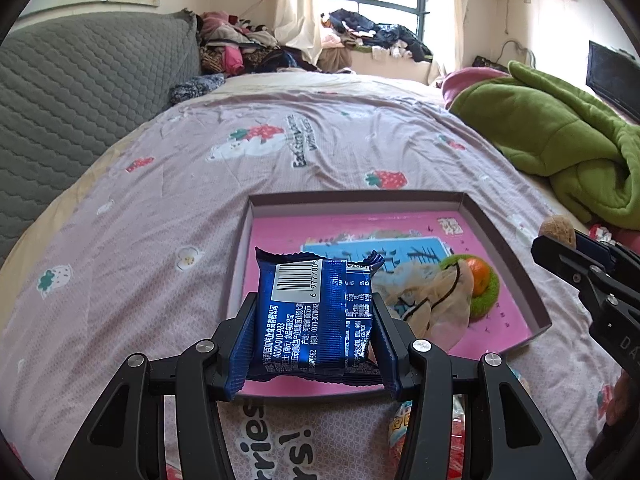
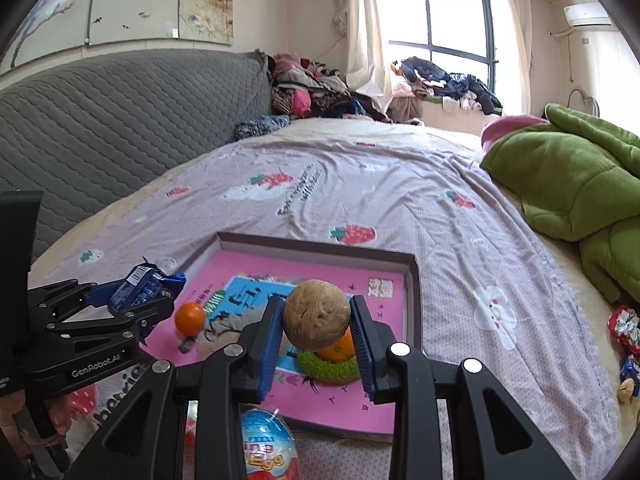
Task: Organize objects
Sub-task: 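Lower the walnut over the book with the right gripper while the left lowers the packet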
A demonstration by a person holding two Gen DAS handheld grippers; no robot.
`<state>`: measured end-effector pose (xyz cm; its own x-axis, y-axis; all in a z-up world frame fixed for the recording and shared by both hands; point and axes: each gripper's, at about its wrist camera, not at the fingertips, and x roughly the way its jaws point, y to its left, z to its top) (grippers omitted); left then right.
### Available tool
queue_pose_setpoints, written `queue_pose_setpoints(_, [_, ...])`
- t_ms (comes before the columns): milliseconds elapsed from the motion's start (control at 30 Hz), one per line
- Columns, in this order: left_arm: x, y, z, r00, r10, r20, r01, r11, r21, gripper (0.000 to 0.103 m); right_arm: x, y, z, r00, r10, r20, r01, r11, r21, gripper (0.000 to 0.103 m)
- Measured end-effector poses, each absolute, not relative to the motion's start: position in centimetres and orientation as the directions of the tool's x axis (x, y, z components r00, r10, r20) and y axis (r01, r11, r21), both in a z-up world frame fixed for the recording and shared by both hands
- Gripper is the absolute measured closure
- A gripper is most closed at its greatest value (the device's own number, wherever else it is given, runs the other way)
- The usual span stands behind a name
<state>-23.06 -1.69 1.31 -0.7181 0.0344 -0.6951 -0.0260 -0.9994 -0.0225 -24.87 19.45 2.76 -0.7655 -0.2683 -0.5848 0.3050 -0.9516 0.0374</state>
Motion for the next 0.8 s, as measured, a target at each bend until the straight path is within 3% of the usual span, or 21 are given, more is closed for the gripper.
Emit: queue_pose_setpoints(800, [-24.5, -0.6, -1.7, -0.673, 0.048, -0.738, -0.062, -0.998, -0.008, 0.049, -26.7, 19.0, -2.1, -0.681, -0.221, -0.699, 0.292, -0.956, 0.018, 0.069])
